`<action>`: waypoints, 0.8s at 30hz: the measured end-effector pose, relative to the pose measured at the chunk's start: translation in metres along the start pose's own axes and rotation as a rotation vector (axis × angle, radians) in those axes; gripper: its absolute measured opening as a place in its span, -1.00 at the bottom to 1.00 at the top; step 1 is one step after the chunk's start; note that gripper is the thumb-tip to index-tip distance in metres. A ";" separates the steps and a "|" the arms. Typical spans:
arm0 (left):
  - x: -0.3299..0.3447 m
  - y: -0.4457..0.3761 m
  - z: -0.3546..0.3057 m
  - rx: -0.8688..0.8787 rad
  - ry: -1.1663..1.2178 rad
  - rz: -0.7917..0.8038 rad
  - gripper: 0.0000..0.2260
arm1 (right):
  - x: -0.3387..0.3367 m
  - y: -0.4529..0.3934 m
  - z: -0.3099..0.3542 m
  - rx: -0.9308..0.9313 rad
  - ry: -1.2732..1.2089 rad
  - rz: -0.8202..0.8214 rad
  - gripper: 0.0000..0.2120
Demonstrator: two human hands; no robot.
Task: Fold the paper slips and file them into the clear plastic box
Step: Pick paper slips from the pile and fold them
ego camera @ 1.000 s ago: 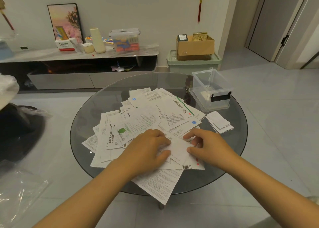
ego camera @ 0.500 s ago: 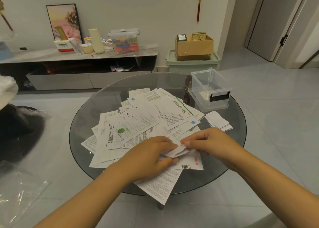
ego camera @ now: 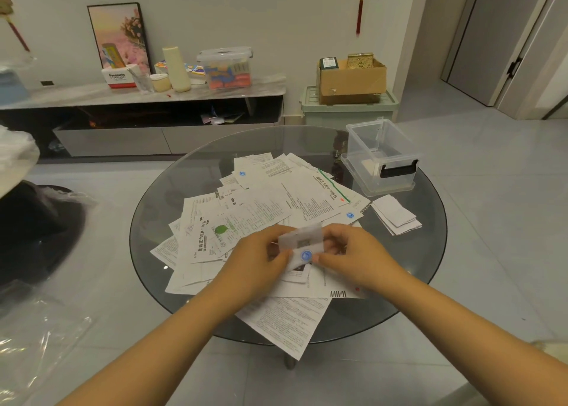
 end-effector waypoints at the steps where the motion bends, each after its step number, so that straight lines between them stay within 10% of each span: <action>1: 0.000 -0.001 0.002 -0.023 0.012 -0.012 -0.67 | 0.003 -0.003 -0.004 -0.002 0.000 -0.035 -0.81; 14: 0.005 -0.001 0.003 0.025 -0.325 -0.117 -0.31 | 0.013 -0.012 -0.009 -0.082 0.298 -0.155 -0.53; 24: 0.011 0.001 -0.002 0.226 -0.546 -0.078 -0.73 | 0.012 -0.015 -0.008 -0.194 0.476 -0.121 -0.76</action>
Point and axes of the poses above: each hand's wrist, its own y-axis away from the middle knuckle, its own x-axis out of the palm, z = x × y, the point moved 4 cm from there along -y, towards the middle knuckle, and after that the axes turned 10 degrees about -y, right-handed, at the moved point
